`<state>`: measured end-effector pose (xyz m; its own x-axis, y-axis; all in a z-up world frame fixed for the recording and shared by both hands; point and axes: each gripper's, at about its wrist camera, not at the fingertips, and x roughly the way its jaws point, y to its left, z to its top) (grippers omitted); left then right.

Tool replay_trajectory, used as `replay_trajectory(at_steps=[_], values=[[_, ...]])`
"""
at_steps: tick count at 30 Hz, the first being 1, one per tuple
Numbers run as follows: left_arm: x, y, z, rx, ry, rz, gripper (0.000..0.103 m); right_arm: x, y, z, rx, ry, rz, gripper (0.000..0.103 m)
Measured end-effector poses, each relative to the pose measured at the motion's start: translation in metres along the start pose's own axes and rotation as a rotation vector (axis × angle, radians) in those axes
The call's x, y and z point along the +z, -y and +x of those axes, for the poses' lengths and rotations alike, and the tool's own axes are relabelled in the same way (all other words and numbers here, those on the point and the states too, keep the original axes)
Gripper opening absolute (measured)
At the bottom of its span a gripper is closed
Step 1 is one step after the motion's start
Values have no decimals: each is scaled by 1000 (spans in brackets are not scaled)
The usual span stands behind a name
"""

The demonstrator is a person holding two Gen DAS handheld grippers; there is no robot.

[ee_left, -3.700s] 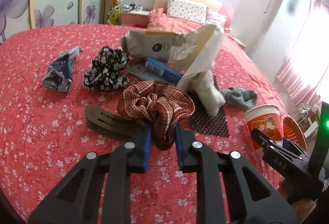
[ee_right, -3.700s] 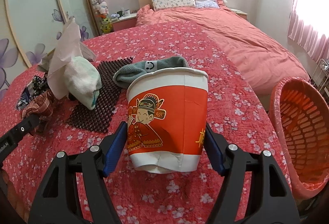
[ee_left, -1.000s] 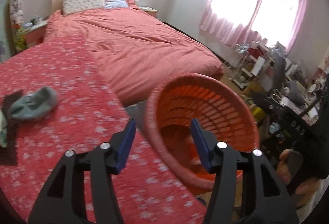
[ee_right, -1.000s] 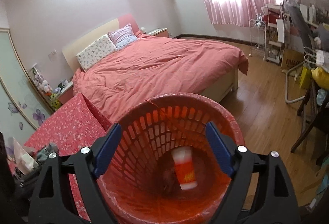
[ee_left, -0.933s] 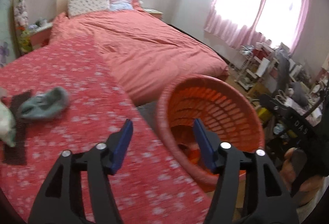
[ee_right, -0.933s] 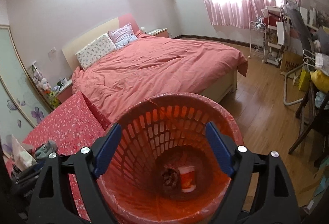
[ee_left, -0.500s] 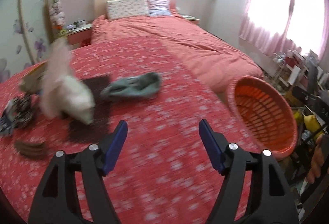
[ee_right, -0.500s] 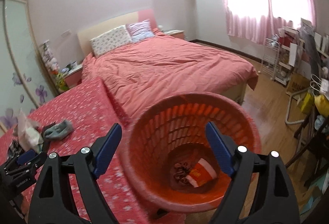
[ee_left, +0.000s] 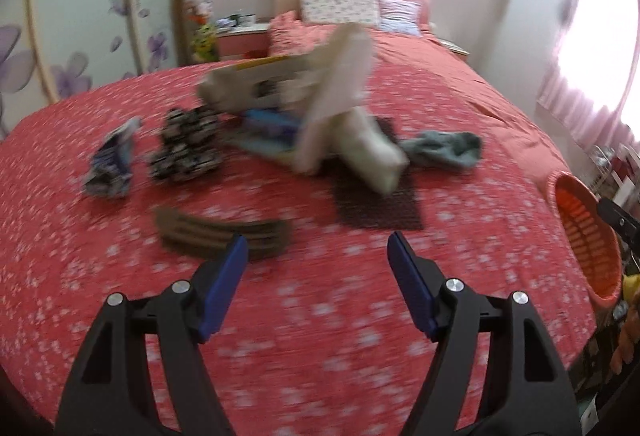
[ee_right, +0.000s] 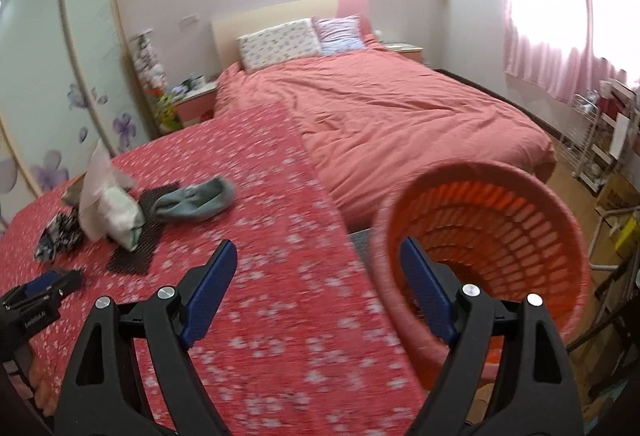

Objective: Collect trash
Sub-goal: 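Move both open tools back over the bed toward the remaining trash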

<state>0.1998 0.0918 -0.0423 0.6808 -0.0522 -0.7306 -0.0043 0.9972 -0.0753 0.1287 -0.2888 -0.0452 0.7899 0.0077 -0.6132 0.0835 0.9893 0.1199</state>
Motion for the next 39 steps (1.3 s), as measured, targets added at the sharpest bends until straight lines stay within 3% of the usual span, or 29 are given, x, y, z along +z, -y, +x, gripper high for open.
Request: replay_trajectory(at_steps=[9, 15, 26, 30, 33, 39], values=[[-8, -74, 8, 104, -61, -123, 67, -7, -48, 9, 73, -29, -72, 83], [-7, -89, 22, 144, -105, -148, 57, -7, -72, 18, 98, -40, -100, 83], [21, -99, 37, 215, -92, -131, 51, -7, -86, 35, 115, -65, -110, 83], [36, -94, 46, 195, -74, -123, 48, -7, -88, 42, 114, -68, -108, 83], [40, -94, 37, 140, -46, -160, 47, -3, -90, 46, 115, -63, -110, 83], [27, -88, 15, 75, -4, -160, 47, 1, -90, 58, 101, -68, -102, 83]])
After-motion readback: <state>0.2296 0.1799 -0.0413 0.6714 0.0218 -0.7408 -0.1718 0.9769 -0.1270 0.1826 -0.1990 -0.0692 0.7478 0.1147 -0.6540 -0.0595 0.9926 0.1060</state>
